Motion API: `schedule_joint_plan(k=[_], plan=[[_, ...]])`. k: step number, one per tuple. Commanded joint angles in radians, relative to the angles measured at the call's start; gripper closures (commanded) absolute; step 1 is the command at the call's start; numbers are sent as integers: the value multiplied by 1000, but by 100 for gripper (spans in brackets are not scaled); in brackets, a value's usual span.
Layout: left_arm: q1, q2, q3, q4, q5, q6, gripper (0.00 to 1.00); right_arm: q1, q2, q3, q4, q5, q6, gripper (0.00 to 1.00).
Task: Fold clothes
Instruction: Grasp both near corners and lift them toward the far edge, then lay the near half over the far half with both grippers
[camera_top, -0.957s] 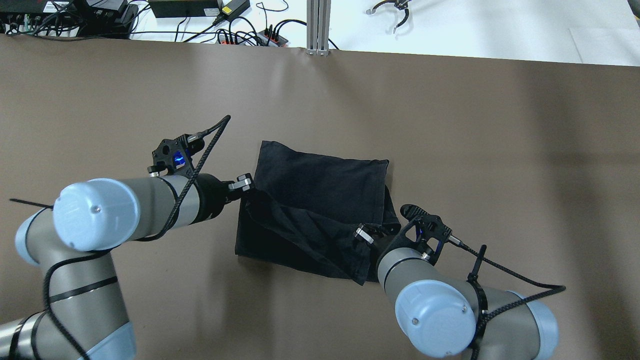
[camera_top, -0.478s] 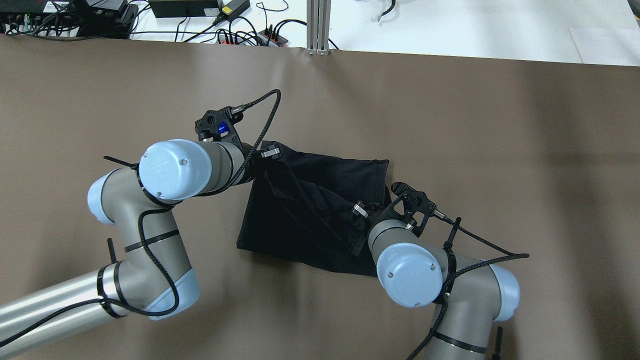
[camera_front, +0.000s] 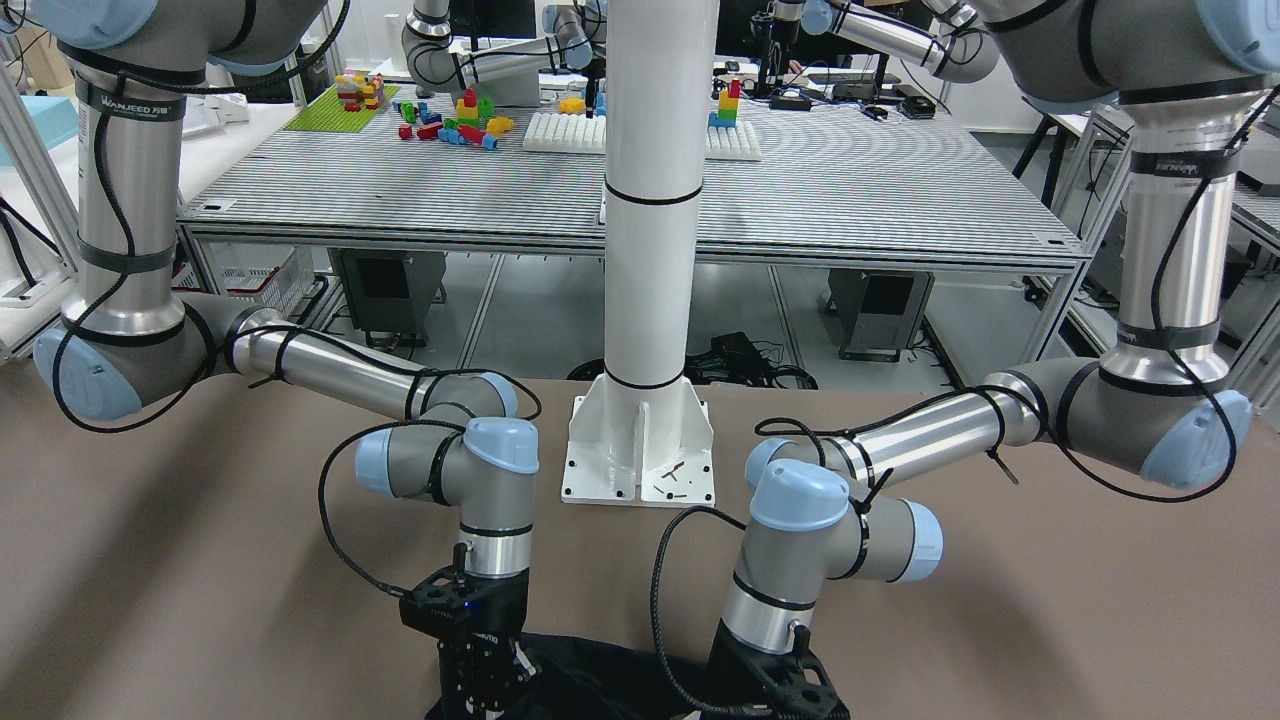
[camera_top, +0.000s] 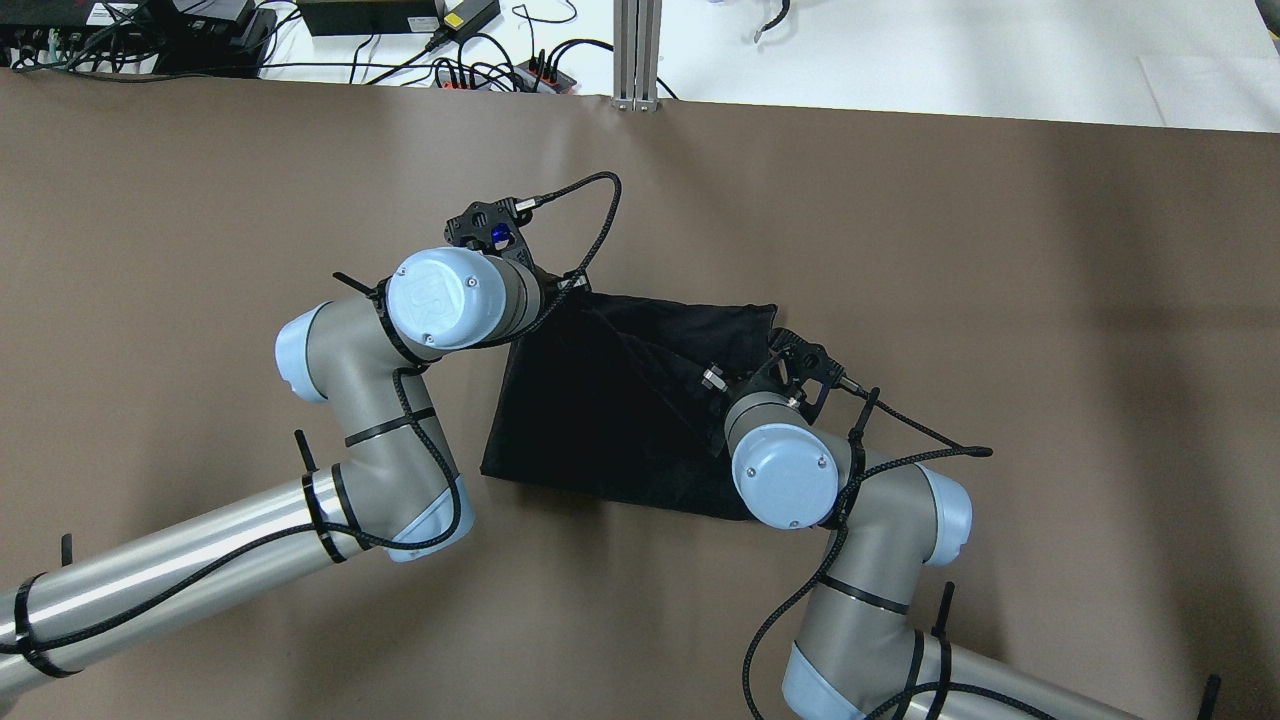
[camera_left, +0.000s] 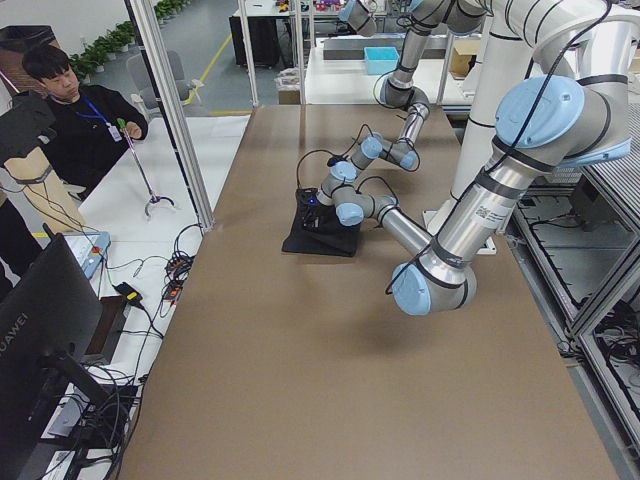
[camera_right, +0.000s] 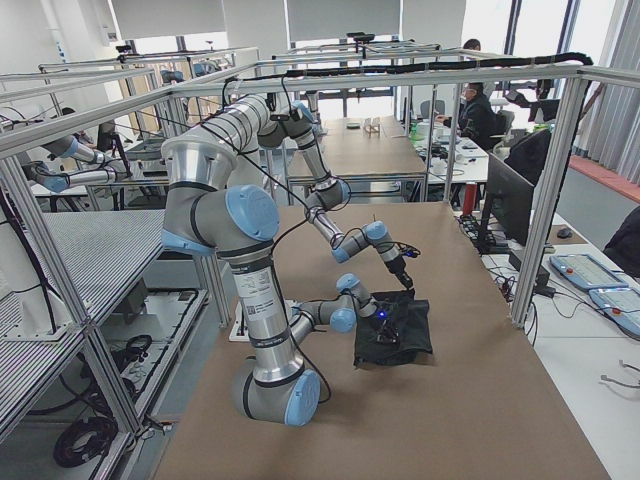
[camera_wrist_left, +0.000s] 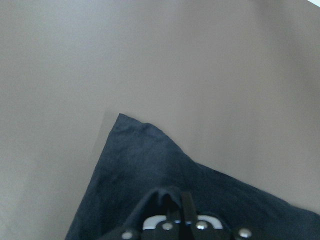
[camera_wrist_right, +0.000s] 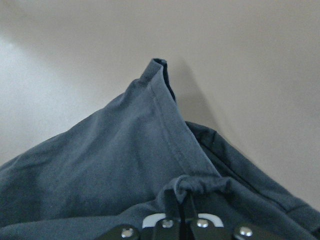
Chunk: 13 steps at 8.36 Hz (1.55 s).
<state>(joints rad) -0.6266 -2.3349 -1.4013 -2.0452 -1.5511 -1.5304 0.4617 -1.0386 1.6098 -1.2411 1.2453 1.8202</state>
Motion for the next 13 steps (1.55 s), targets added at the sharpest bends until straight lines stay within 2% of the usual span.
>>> schedule_joint_plan(k=[1, 2, 3, 4, 5, 8, 10, 12, 13], plan=[[-30, -50, 174, -136, -1, 36, 59, 46, 11, -76, 77, 28, -59, 43], [-34, -50, 173, -138, -1, 68, 8, 70, 29, -76, 77, 42, -56, 12], [-63, -69, 163, -139, -13, 69, 6, 107, 63, -68, 77, 104, -52, 9], [-100, -73, 162, -154, -103, 62, 6, 129, 74, -38, 78, 155, -38, 9], [-119, -58, 163, -191, -137, 67, 6, 135, 72, 0, 74, 173, -1, 9], [-122, -34, 163, -214, -138, 75, 6, 111, 62, 71, 57, 172, 274, 11], [-122, -32, 165, -214, -138, 75, 6, 68, 30, 82, 52, 157, 468, 19], [-122, -32, 165, -214, -136, 75, 6, 13, -49, 130, 52, 100, 487, 22], [-120, -32, 165, -213, -138, 75, 6, -1, -54, 128, 52, 85, 485, 22]])
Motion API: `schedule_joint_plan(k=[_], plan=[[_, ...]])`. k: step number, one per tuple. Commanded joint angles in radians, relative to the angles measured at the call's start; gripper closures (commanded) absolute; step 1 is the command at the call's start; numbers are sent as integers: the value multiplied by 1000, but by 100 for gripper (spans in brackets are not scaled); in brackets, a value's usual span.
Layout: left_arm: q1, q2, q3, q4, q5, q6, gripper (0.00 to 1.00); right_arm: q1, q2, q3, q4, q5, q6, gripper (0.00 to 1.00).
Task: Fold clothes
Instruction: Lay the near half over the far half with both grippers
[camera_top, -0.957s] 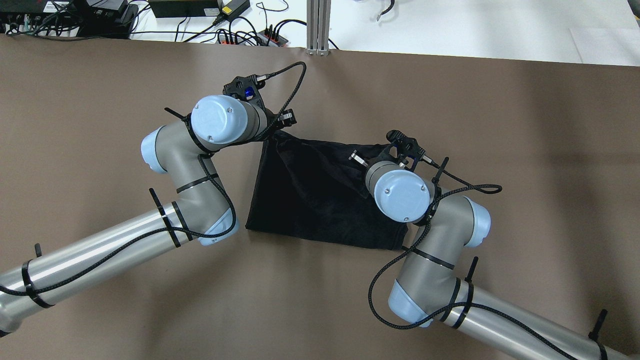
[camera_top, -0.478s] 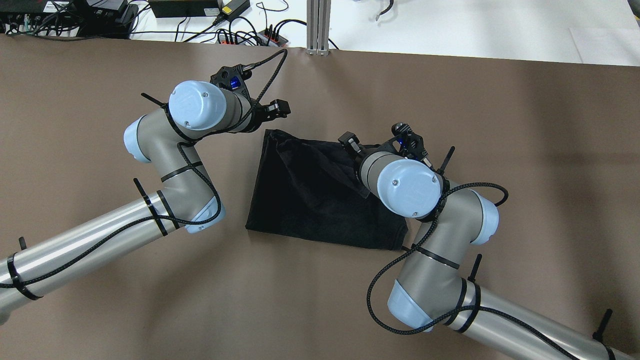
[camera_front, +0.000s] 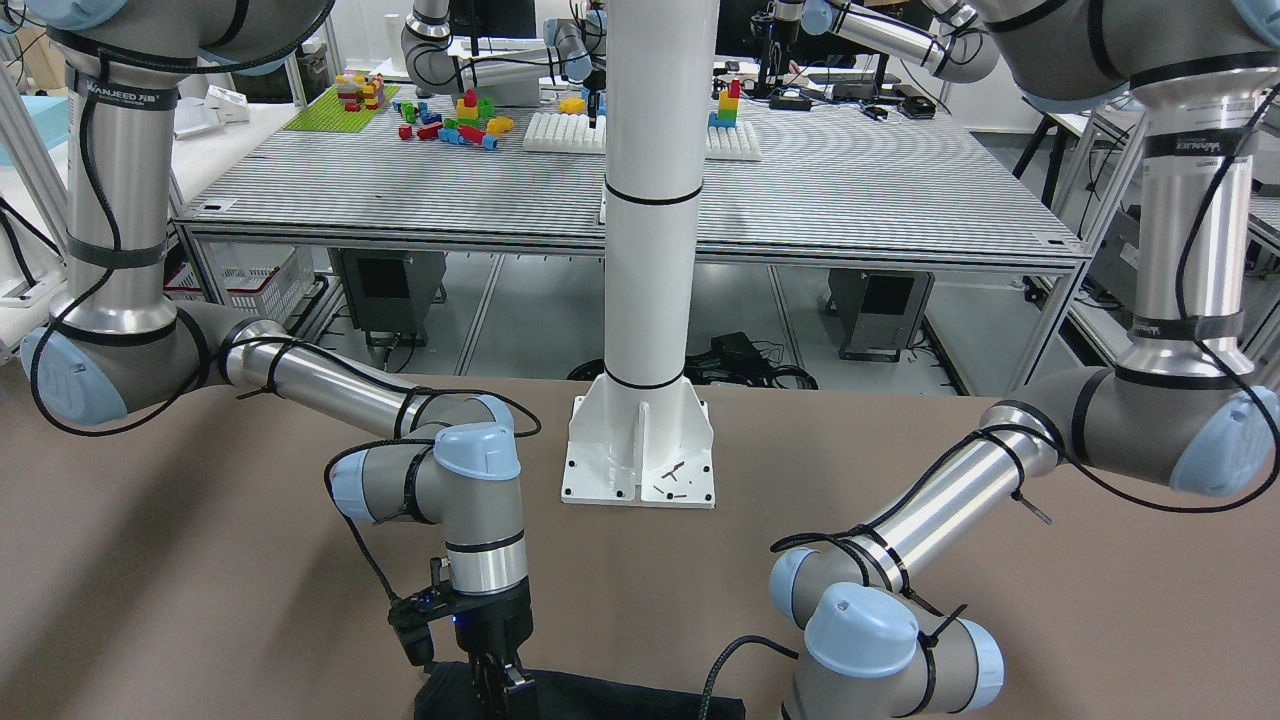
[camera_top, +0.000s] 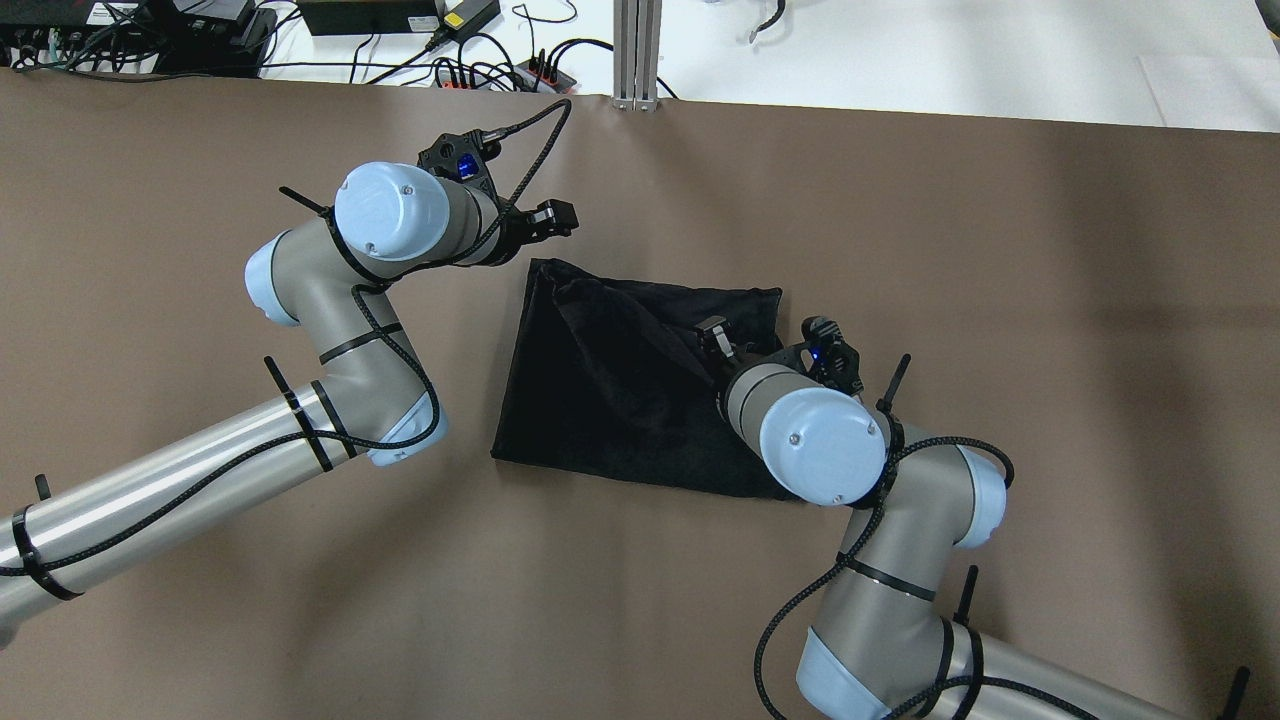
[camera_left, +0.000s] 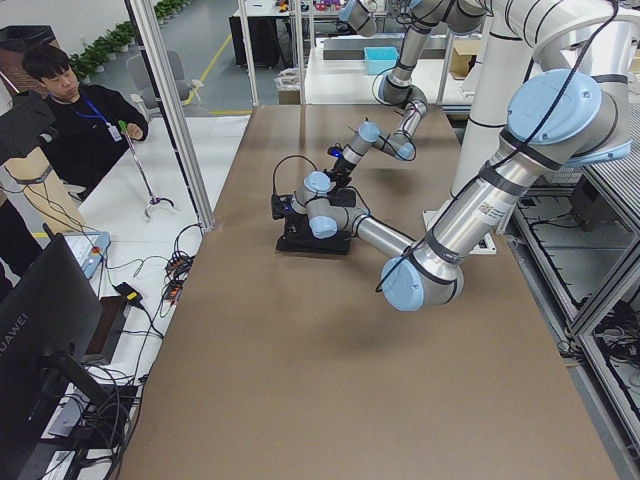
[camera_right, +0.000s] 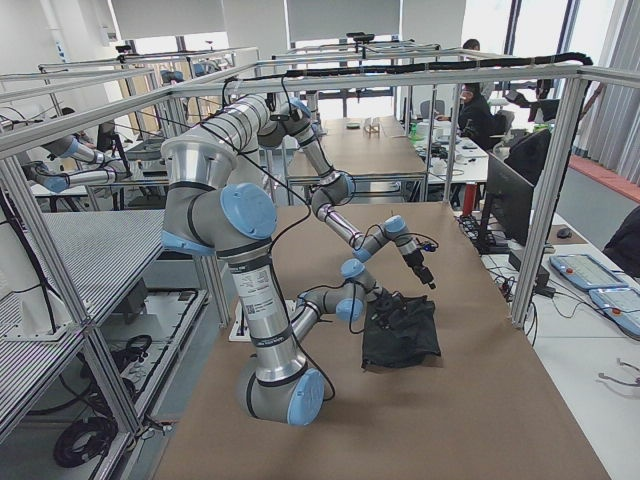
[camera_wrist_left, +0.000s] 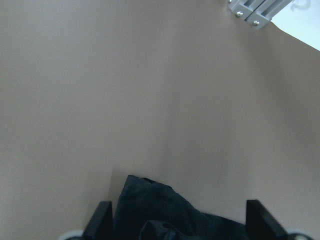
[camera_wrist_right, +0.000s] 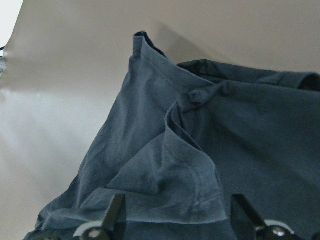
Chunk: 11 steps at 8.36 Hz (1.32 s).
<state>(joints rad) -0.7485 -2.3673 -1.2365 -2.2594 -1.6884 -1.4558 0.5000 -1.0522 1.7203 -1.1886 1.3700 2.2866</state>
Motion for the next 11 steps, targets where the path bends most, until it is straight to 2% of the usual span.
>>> schedule_joint_plan(k=[1, 2, 3, 4, 5, 7, 8, 9, 11], plan=[[1, 0, 2, 1, 1, 0, 6, -41, -37, 18, 0, -40, 17, 22], [0, 0, 2, 1, 1, 0, 6, -41, -34, 19, 0, -40, 17, 22], [1, 0, 2, 0, 1, 0, 6, -46, -29, 16, 0, -40, 20, 26], [0, 0, 2, 0, 1, 0, 6, -46, -25, 15, 12, -42, 22, 53], [1, 0, 2, 0, -1, 0, 6, -46, -23, 13, 14, -42, 22, 70], [1, 0, 2, 0, -1, 0, 6, -46, -23, 7, 12, -63, 21, 81], [0, 0, 2, 0, 1, 0, 6, -46, -23, 7, 11, -68, 19, 96], [1, 2, 2, 0, 1, 0, 6, -43, -23, 7, 11, -68, 14, 100], [0, 10, 0, 0, 1, 0, 6, 6, -23, 5, 6, -68, -1, 100]])
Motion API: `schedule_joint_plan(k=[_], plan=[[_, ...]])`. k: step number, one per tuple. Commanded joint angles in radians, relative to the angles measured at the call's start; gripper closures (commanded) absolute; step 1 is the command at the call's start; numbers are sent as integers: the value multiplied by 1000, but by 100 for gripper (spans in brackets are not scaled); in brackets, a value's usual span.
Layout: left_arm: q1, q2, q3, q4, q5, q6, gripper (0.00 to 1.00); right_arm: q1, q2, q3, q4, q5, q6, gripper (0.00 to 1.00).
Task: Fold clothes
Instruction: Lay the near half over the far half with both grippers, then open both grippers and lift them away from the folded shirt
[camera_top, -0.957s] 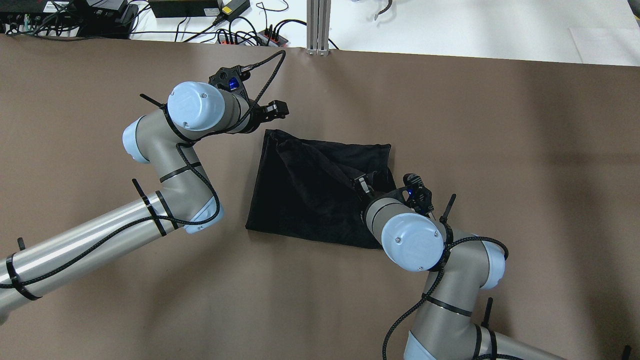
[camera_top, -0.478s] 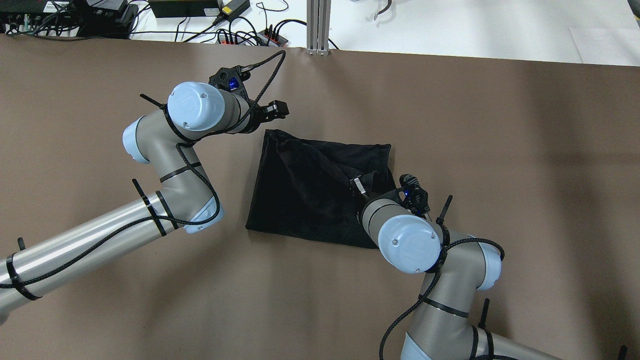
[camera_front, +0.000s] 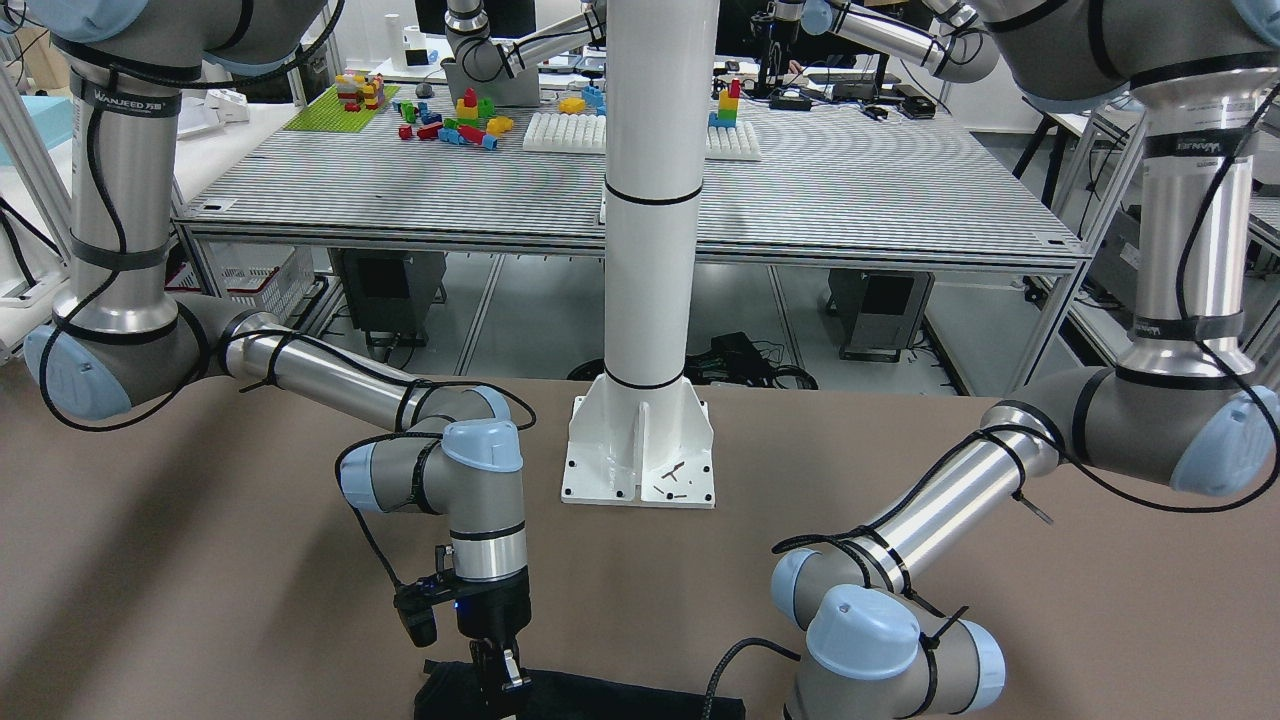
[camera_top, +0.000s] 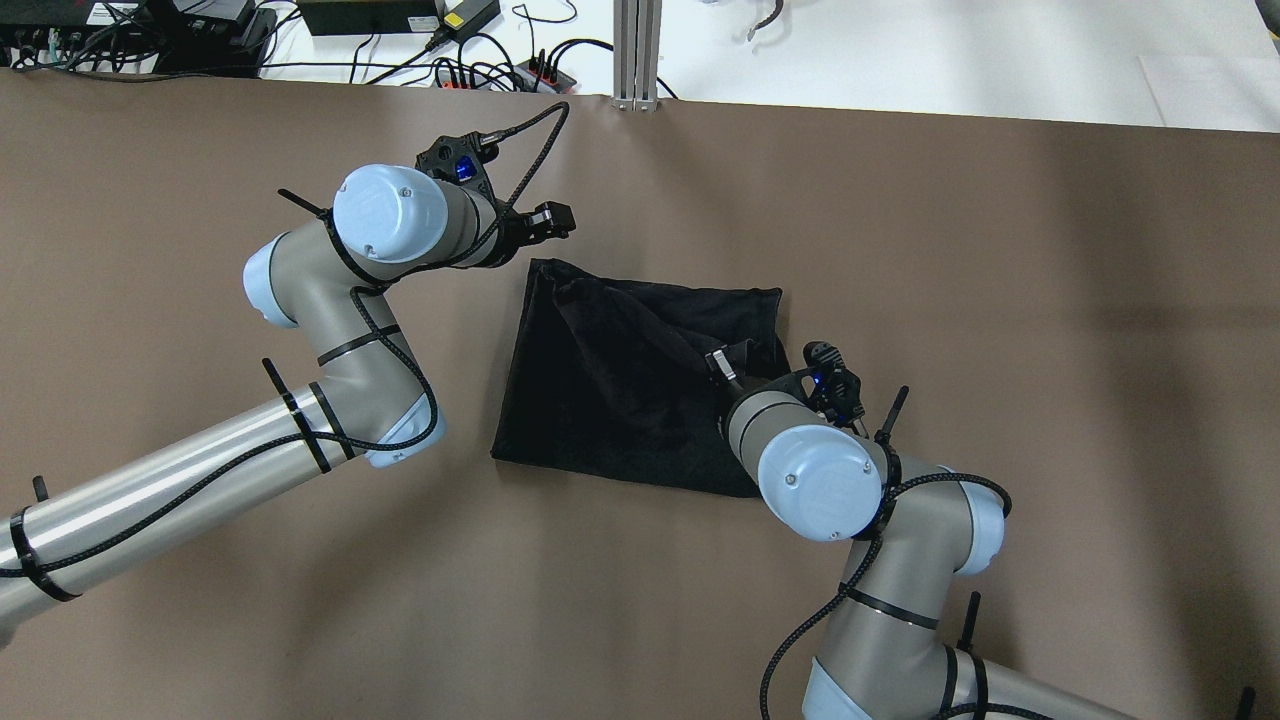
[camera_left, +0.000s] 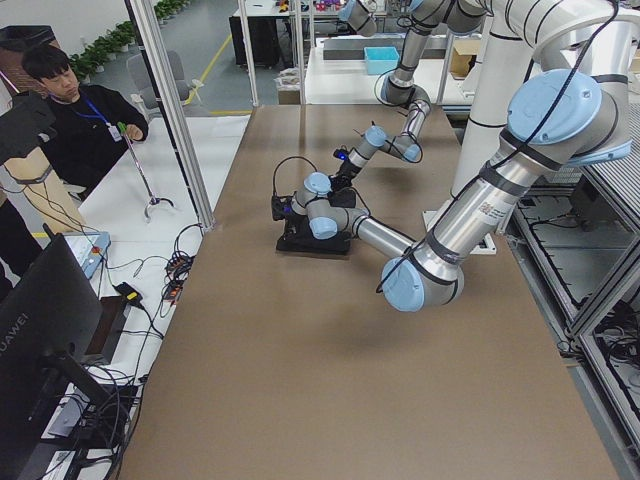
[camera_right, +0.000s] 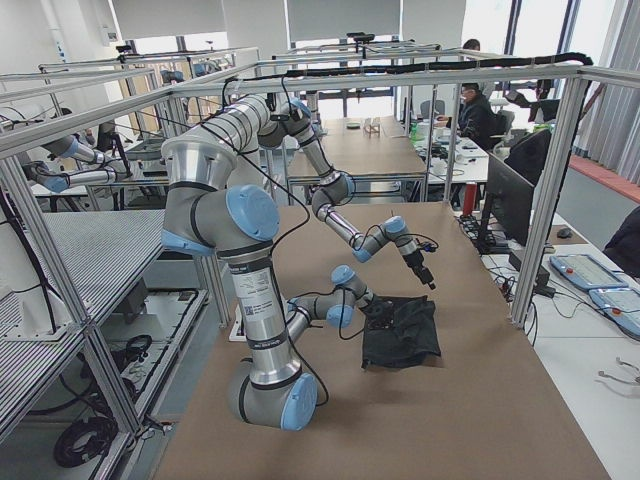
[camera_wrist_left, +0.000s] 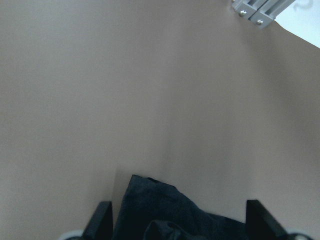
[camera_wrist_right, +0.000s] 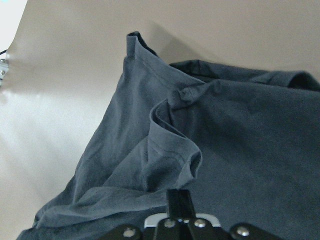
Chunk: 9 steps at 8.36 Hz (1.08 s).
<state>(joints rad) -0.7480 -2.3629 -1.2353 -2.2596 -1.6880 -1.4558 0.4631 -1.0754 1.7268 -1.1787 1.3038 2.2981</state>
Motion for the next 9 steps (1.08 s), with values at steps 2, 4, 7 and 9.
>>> schedule_joint_plan(k=[2, 4, 7, 9], plan=[[1, 13, -1, -2, 4, -2, 6, 103, 50, -70, -4, -3, -12, 100], [2, 14, -3, -2, 5, -2, 6, 162, 223, -330, 4, -17, -12, 100], [4, 22, -9, -3, 8, -6, 6, 212, 239, -452, 112, -21, -87, 100], [7, 24, -9, -9, 8, -12, 6, 220, 239, -495, 129, -55, -88, 100]])
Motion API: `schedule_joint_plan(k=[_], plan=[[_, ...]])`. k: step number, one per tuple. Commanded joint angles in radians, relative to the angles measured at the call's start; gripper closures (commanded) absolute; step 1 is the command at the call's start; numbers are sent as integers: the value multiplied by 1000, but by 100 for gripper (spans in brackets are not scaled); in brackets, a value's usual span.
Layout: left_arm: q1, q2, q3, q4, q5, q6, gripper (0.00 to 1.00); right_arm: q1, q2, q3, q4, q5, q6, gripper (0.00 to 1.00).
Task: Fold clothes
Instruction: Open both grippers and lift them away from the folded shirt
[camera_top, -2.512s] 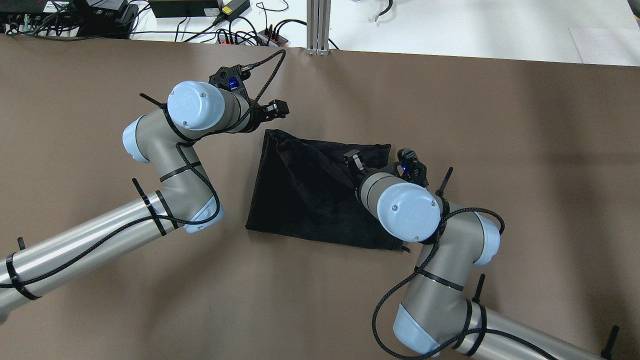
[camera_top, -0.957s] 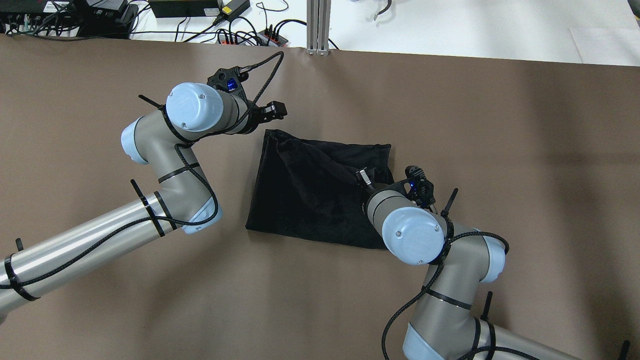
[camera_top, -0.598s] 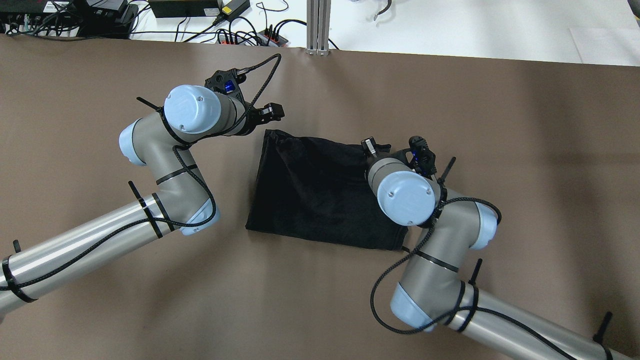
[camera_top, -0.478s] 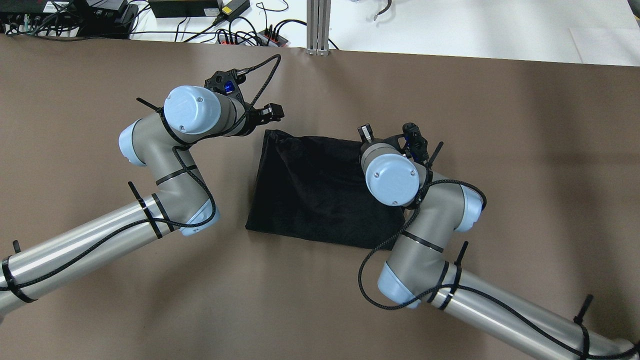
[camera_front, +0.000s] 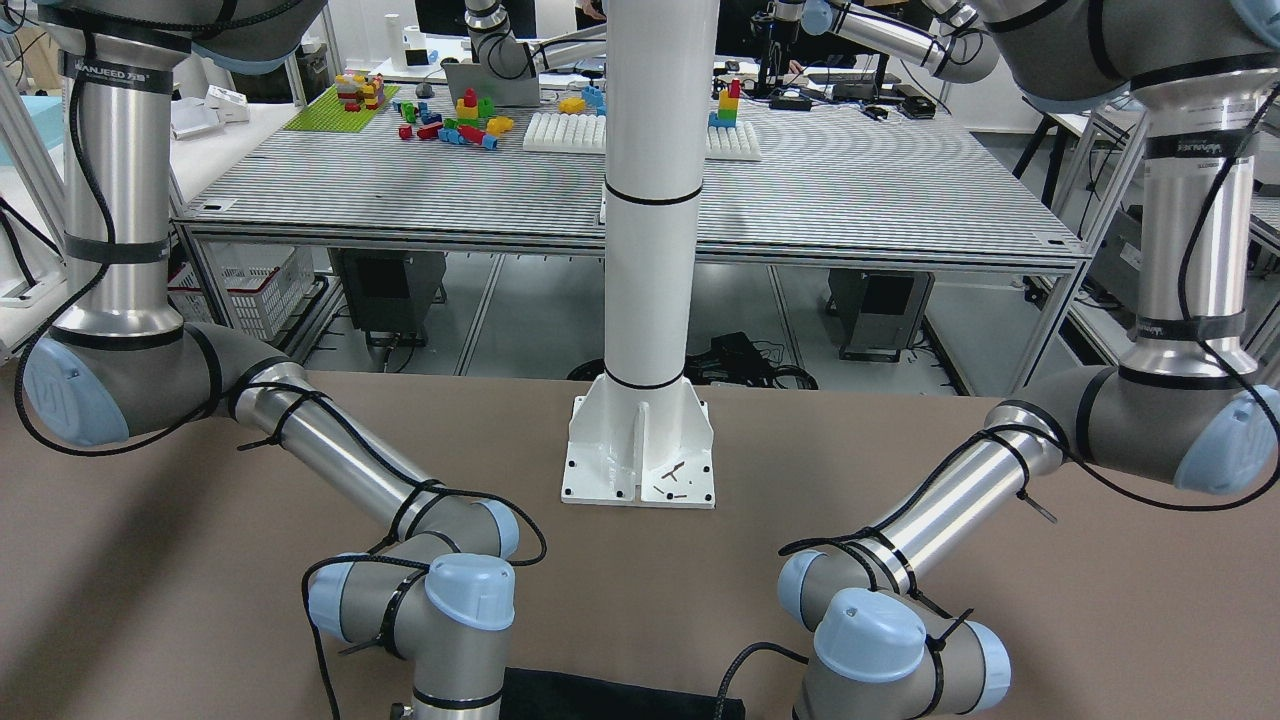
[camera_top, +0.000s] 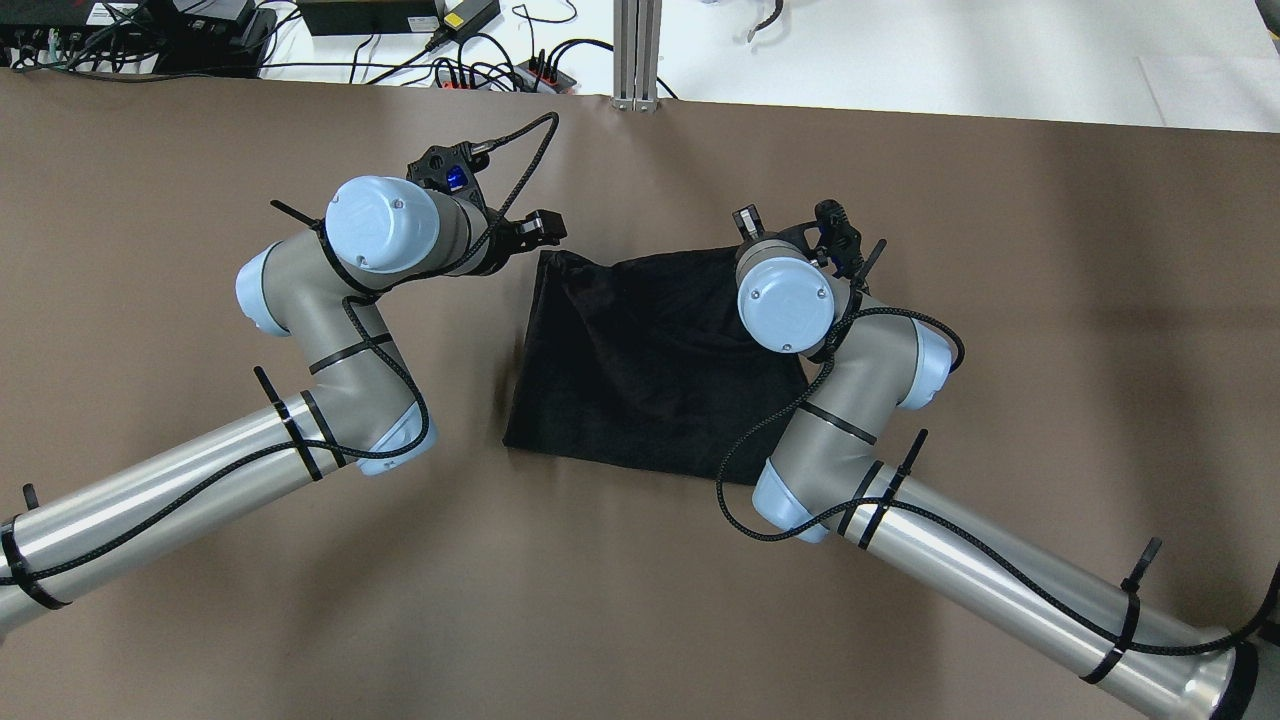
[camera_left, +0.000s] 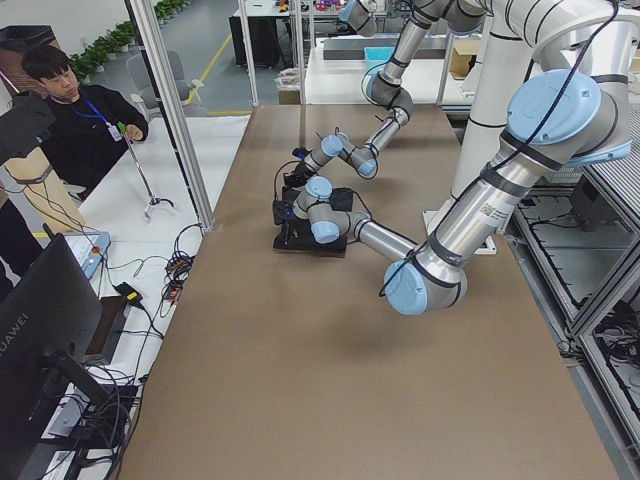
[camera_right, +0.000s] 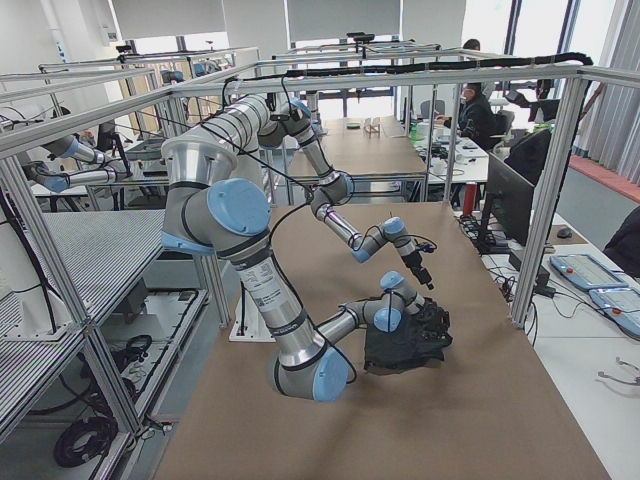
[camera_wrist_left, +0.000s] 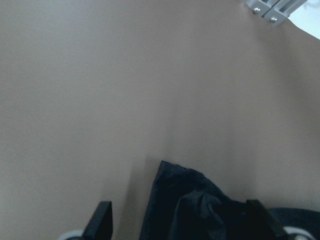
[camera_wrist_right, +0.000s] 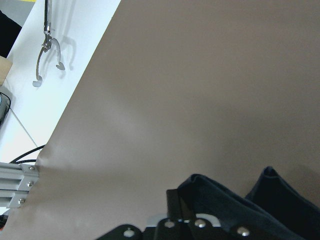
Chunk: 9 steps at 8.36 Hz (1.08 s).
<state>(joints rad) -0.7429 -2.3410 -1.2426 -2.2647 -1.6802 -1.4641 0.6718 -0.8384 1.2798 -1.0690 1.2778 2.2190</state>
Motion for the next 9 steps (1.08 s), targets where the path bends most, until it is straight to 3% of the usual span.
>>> schedule_joint_plan(k=[1, 2, 5, 7, 9], plan=[[2, 3, -1, -4, 0, -4, 6, 11, 1, -54, 20, -35, -13, 86], [4, 8, -1, -7, 0, -4, 6, 9, 2, -56, 18, -31, -132, 7], [4, 9, -4, -19, 0, -2, 6, 14, 10, -31, 20, -18, -269, 6], [2, 52, -67, -18, -10, 8, 6, 38, 4, 4, 11, 85, -408, 6], [-9, 83, -98, -13, -21, 13, 6, 42, -86, 44, -19, 147, -665, 6]])
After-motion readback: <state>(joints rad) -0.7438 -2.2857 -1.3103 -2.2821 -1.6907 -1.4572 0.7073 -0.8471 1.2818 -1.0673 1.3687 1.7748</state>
